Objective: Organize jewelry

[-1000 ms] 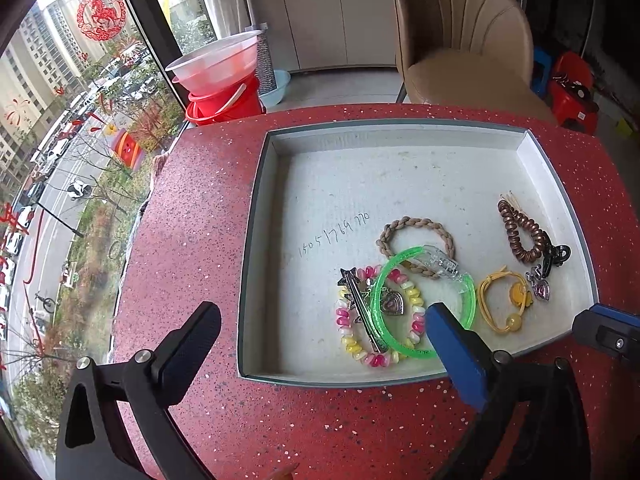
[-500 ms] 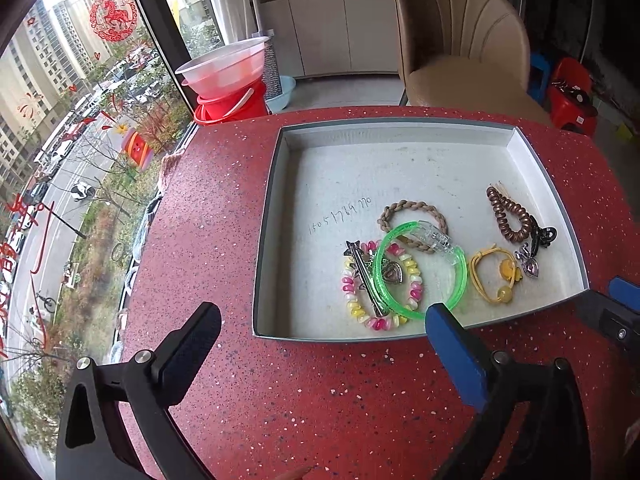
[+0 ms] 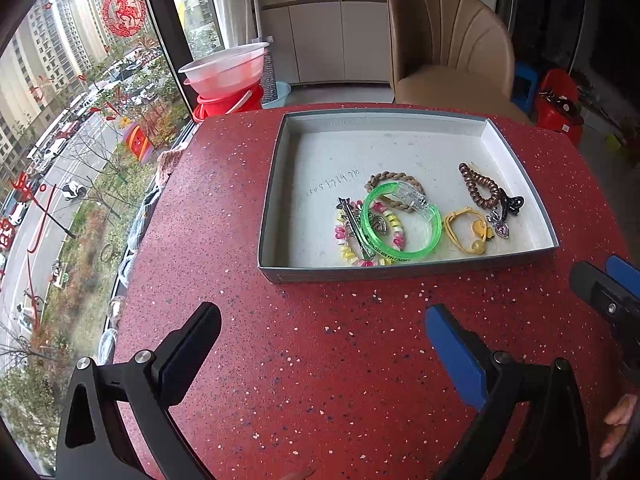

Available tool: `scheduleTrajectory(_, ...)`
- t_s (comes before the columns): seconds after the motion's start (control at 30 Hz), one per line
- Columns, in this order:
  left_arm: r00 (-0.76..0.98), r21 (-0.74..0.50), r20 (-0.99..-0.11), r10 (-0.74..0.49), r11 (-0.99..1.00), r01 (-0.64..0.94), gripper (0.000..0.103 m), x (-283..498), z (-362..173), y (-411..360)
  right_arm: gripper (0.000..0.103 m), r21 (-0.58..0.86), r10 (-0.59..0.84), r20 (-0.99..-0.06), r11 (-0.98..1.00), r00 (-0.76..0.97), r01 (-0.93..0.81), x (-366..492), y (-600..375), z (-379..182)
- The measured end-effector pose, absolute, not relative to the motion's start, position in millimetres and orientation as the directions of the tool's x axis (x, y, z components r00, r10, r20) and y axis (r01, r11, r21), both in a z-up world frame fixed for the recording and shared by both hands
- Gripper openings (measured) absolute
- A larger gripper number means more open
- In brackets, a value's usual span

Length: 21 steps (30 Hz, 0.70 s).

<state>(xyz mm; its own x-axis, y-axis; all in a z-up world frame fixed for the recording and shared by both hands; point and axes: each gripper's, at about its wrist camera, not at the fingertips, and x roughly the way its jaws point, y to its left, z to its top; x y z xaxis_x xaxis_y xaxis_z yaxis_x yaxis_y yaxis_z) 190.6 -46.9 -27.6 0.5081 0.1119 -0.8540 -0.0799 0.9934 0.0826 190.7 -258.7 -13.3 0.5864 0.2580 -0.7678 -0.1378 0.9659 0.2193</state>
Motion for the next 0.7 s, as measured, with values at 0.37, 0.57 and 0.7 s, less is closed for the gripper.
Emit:
scheduleTrajectory(0.37,0.563,0.058,-0.820,0.104,0.993,-0.099,0.103,153,-17,-39,0.089,0.149,0.201,-0.756,0.980,0.623,-0.135,160,-246,-8)
scheduleTrajectory(0.57,0.595,0.050,-0.796,0.109,0.992,-0.116,0.103,139,-11,-34,0.089,0.143,0.193,-0.743,0.981,0.641,-0.129,148,-246,-3)
scheduleTrajectory(0.7,0.592,0.044,-0.800,0.103,0.993,-0.114,0.103,134,-12,-33,0.089,0.142,0.189,-0.741,0.982,0.644,-0.124,143,-246,-3)
